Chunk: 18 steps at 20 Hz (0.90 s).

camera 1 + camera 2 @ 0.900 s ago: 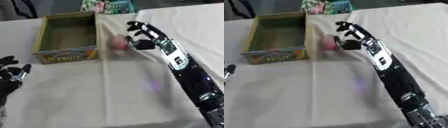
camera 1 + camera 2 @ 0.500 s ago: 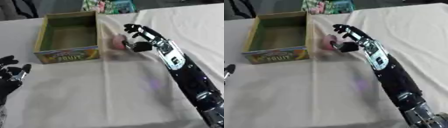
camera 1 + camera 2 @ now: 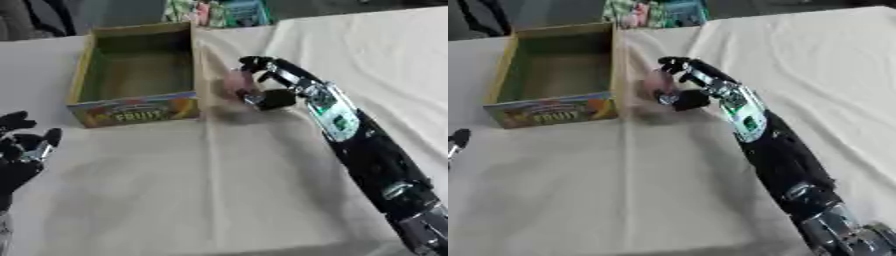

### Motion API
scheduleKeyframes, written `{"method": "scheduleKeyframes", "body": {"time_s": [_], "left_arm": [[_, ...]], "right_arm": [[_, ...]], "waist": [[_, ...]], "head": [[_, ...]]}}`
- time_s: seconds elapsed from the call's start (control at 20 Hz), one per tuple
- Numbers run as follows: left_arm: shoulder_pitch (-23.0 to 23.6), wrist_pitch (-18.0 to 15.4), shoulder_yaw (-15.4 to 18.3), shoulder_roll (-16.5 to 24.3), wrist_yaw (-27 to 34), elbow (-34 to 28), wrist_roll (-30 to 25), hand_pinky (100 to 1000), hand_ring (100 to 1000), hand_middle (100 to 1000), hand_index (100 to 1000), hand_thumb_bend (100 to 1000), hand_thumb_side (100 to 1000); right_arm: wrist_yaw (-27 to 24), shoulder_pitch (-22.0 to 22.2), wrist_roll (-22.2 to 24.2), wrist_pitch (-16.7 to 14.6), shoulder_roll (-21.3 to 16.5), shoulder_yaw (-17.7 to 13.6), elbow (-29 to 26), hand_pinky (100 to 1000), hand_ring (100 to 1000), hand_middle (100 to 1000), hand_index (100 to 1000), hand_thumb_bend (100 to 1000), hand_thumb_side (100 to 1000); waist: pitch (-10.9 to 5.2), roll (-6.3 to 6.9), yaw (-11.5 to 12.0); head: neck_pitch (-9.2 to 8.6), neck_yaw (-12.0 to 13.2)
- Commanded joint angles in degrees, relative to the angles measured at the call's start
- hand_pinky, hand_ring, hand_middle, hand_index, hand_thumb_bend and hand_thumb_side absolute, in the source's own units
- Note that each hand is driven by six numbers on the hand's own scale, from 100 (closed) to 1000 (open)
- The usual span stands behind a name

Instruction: Pick up objects on the table and place them in the box.

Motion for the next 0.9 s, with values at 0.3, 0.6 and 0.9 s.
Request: {"method": "scheduleKeyframes", "body": {"time_s": [0.3, 0.6, 0.9], "left_arm": [[-0.7, 0.0, 0.2, 0.7, 0.2, -1.1, -0.1, 580, 536, 601, 738, 532, 100], [-0.7, 0.0, 0.2, 0.7, 0.2, -1.0, -0.1, 580, 535, 600, 738, 530, 100], [-0.7, 0.0, 0.2, 0.7, 0.3, -1.1, 0.0, 580, 535, 600, 738, 527, 100]], "right_arm": [[7.7, -1.4, -2.5, -1.2, 0.2, 0.3, -0.3, 783, 848, 612, 766, 100, 166], [12.8, -1.4, -7.9, 0.1, 0.4, -0.2, -0.7, 719, 768, 386, 495, 100, 100], [13.5, -1.3, -16.5, 2.3, -0.4, -0.9, -2.1, 611, 623, 180, 272, 100, 100]], "waist": [[-0.79, 0.03, 0.0], [-0.81, 0.01, -0.1], [-0.85, 0.05, -0.2]], "head": [[0.32, -0.3], [0.31, -0.3], [0.28, -0.4]]}}
